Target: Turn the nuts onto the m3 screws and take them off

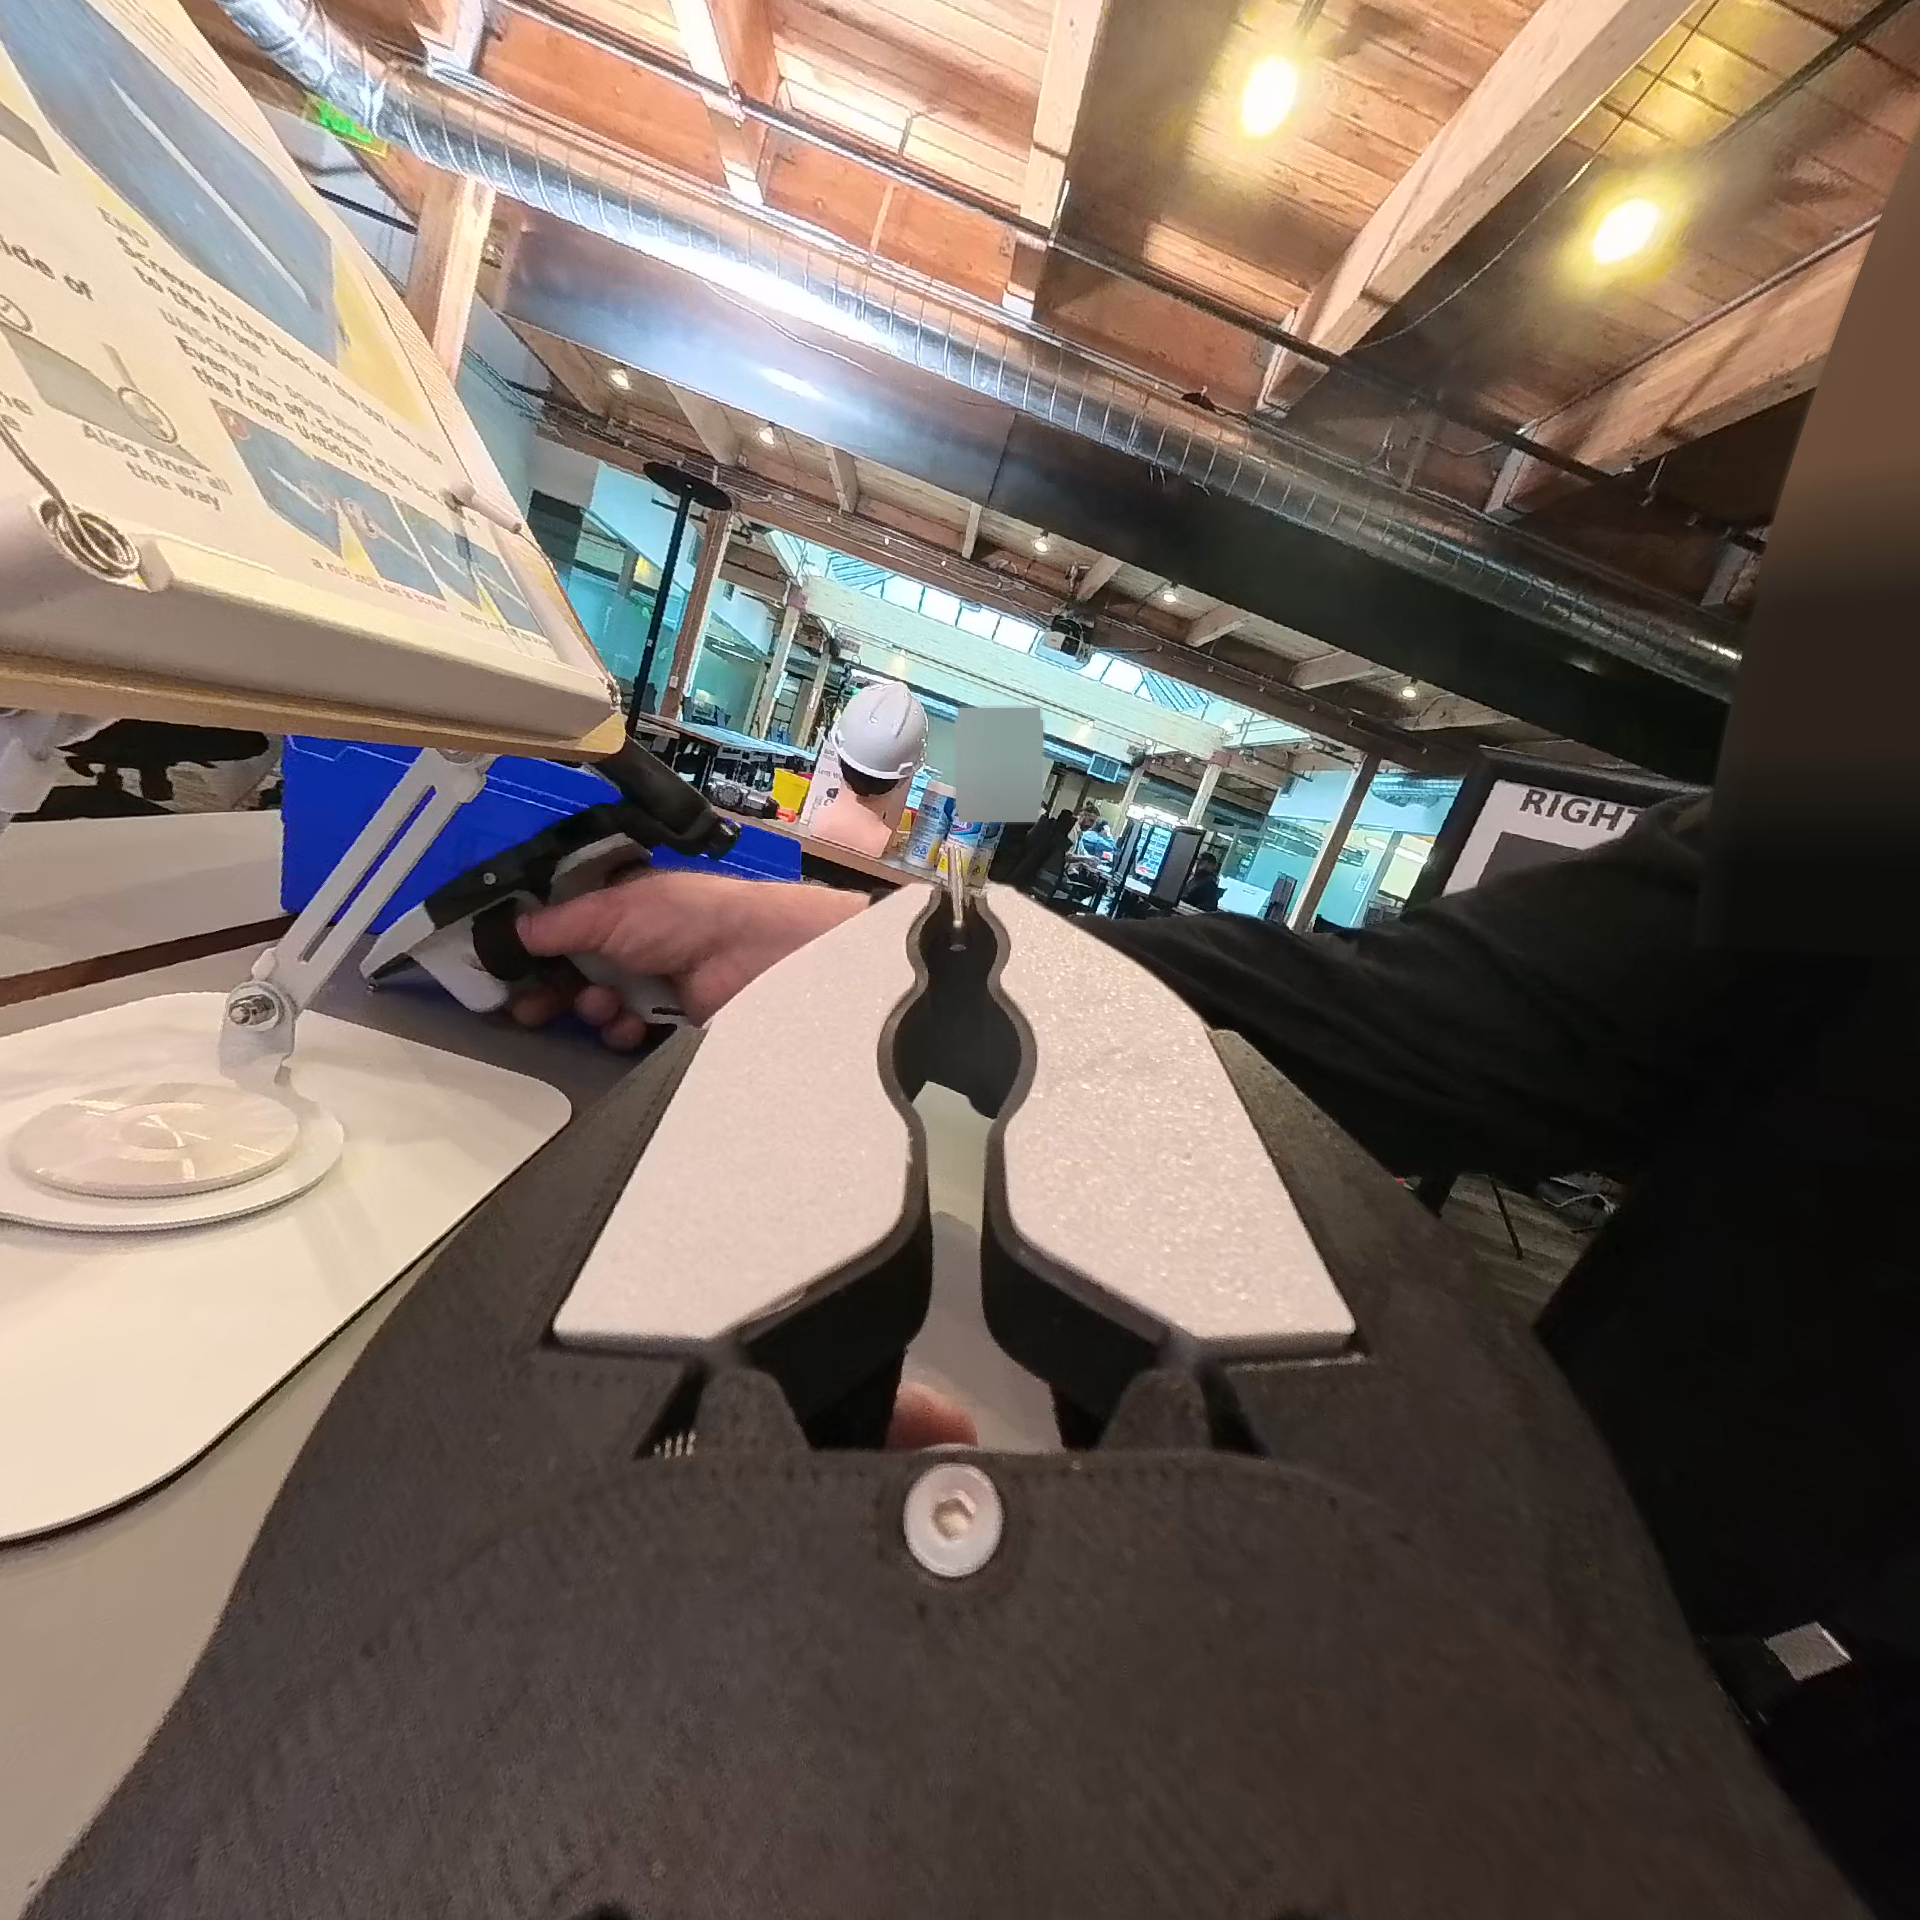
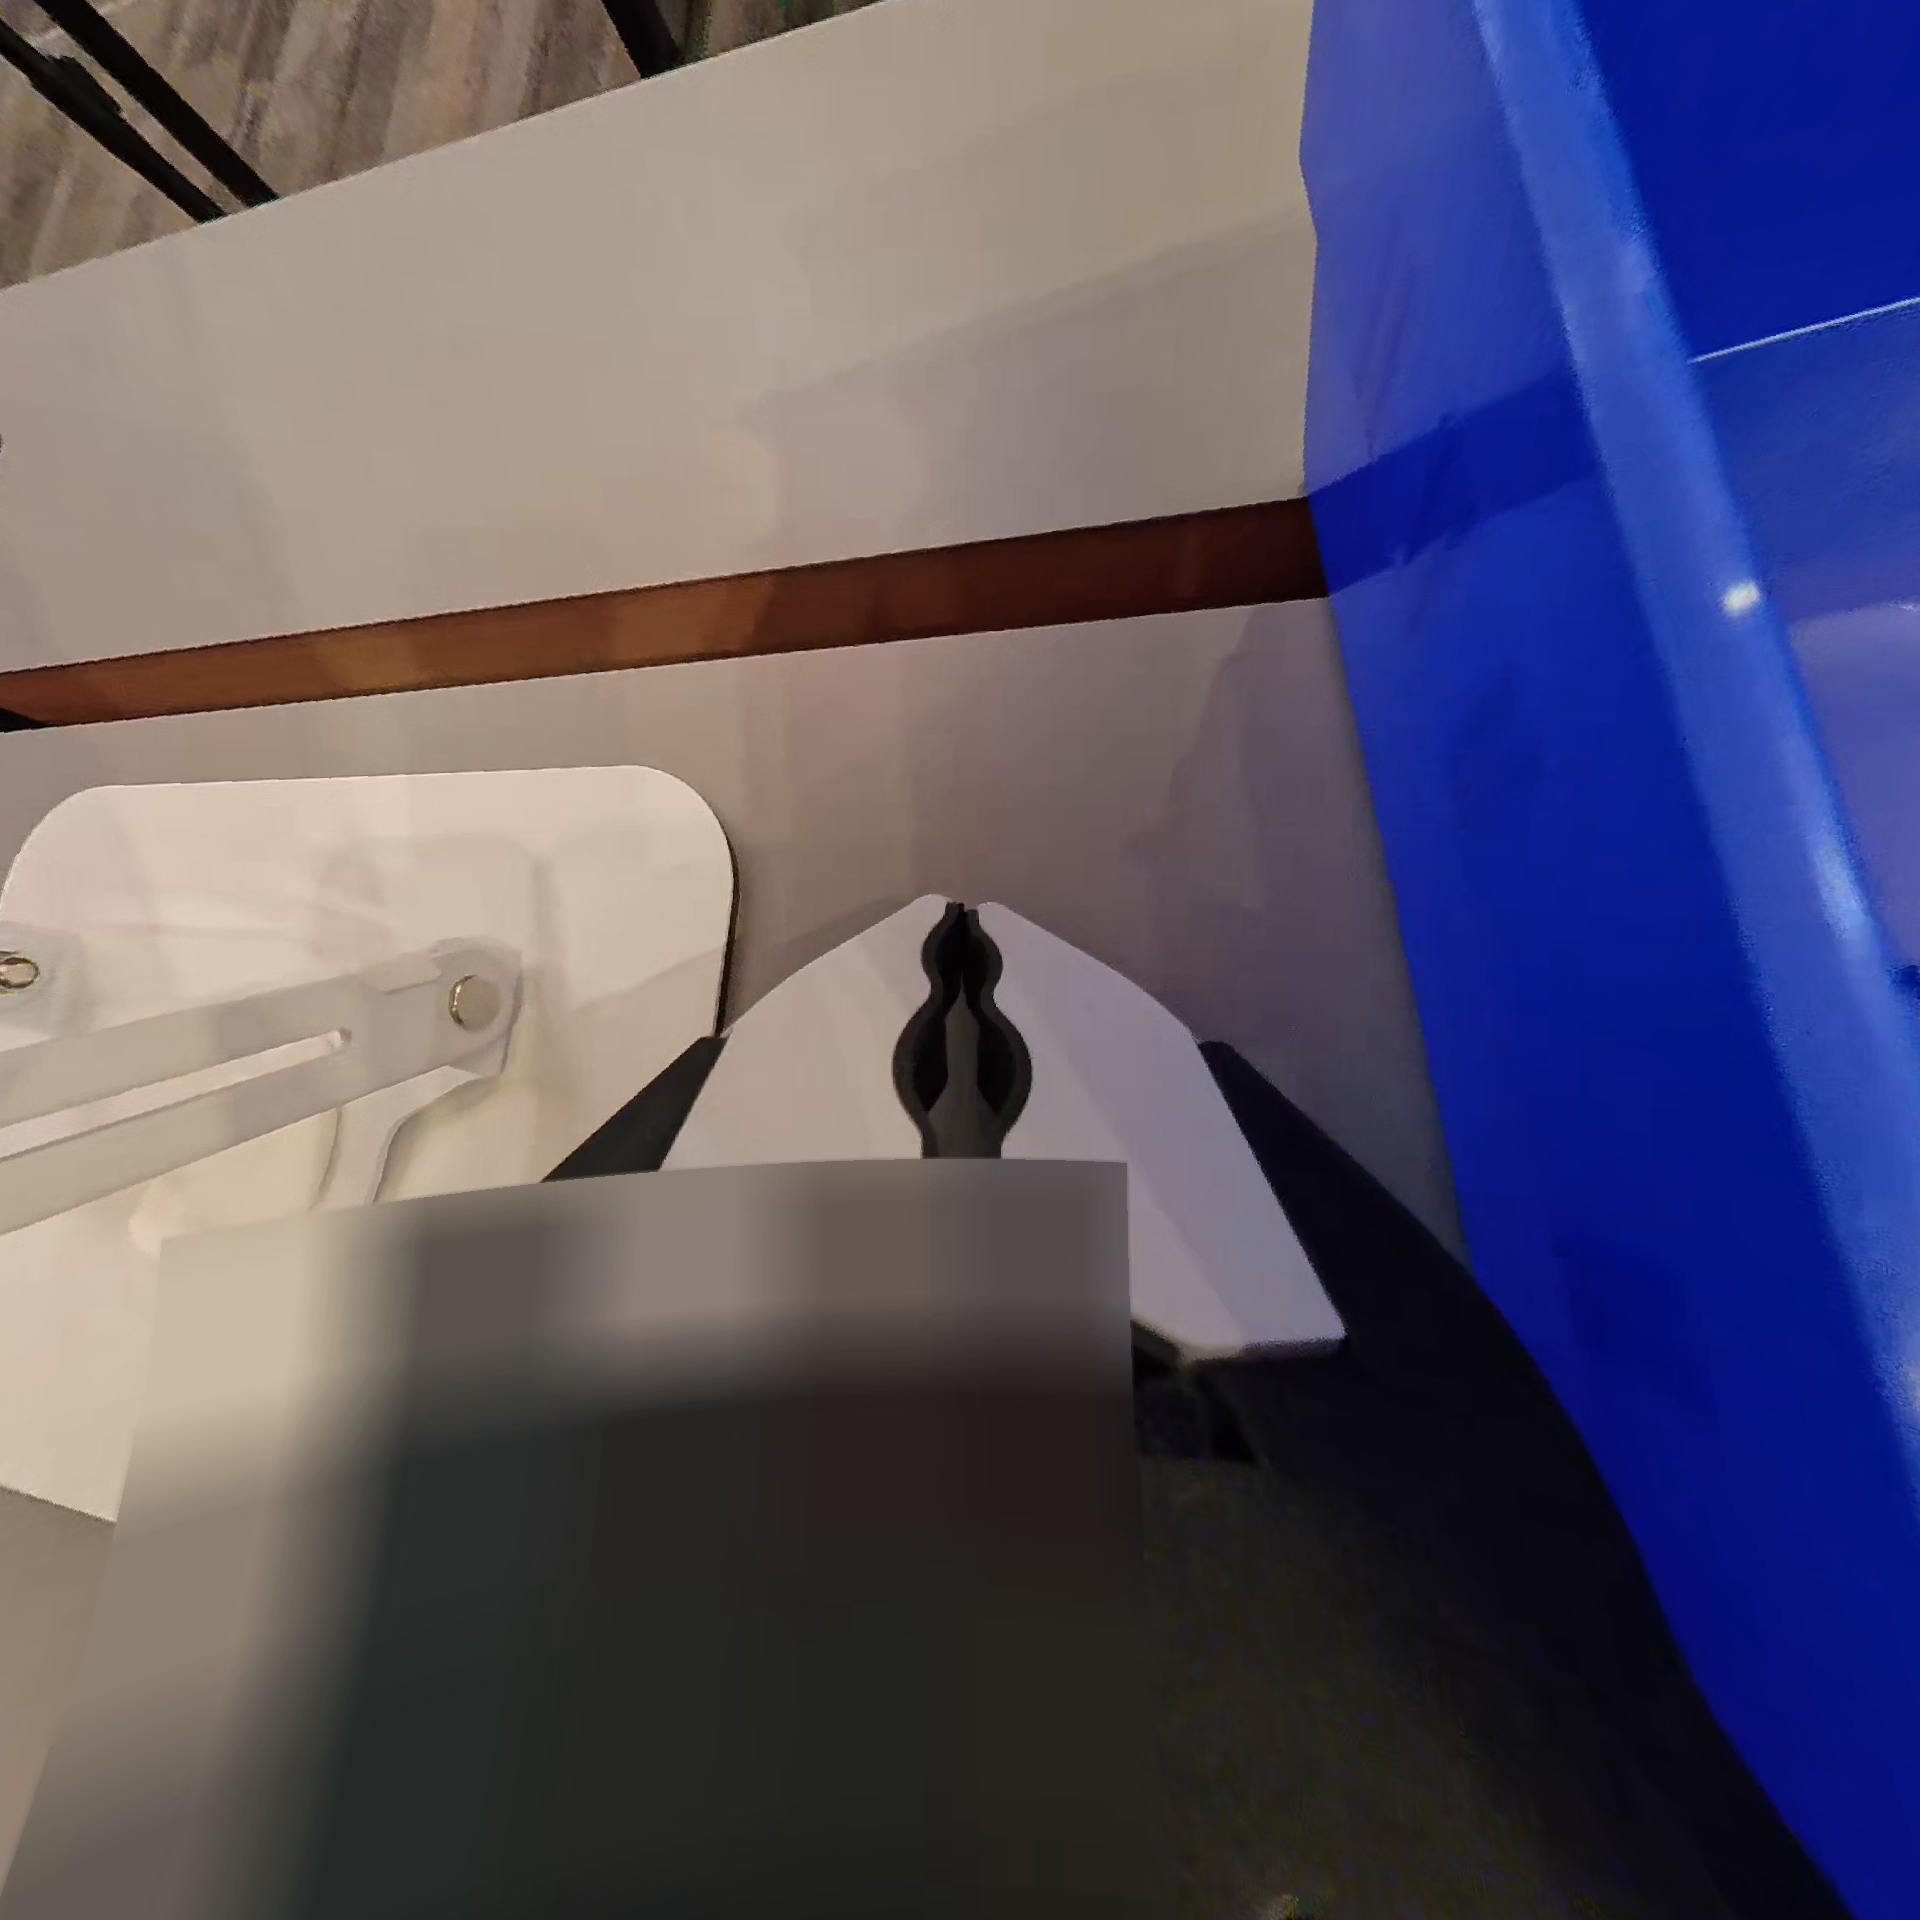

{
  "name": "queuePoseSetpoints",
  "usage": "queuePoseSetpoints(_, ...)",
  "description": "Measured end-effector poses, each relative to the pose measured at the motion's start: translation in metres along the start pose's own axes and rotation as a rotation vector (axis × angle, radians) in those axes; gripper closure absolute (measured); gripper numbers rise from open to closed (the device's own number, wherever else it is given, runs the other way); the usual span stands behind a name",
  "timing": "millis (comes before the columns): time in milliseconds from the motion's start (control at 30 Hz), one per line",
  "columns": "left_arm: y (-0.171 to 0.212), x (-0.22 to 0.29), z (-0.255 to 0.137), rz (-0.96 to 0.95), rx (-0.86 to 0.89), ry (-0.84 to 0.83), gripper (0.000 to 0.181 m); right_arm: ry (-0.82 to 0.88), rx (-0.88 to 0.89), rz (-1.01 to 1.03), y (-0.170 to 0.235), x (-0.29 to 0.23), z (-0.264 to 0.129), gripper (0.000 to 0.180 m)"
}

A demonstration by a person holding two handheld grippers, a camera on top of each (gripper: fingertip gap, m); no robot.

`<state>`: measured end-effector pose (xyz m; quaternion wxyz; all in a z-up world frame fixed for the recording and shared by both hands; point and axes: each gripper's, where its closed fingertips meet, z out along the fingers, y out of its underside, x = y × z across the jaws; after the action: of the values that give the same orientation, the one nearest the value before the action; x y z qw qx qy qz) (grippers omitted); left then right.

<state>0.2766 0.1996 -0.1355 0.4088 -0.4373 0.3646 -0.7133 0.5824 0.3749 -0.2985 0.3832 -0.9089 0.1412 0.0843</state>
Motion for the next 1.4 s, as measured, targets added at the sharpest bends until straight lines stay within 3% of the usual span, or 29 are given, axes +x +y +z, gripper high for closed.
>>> queuePoseSetpoints(533,-0.0006,-0.001,-0.001,0.001,0.002,-0.003,0.178,-0.026,-0.027,-0.038,0.0023,-0.0037,0.0002,0.18)
queuePoseSetpoints(700,-0.0008,-0.001,-0.0013,0.002,0.001,-0.003,0.177,-0.003,-0.013,-0.05,0.0004,-0.002,-0.0004,0.165)
queuePoseSetpoints(867,-0.0004,-0.0013,-0.0012,-0.002,0.003,0.0,0.177,0.032,-0.04,-0.102,0.0035,0.0005,0.0,0.173)
queuePoseSetpoints(1133,-0.0012,-0.0011,-0.0017,0.002,0.003,-0.001,0.177,0.027,-0.038,-0.132,0.0038,-0.0053,0.0015,0.165)
queuePoseSetpoints(1400,-0.0024,-0.0008,-0.0021,0.005,0.006,-0.001,0.177,0.037,-0.041,-0.15,0.0048,-0.0048,0.0019,0.175)
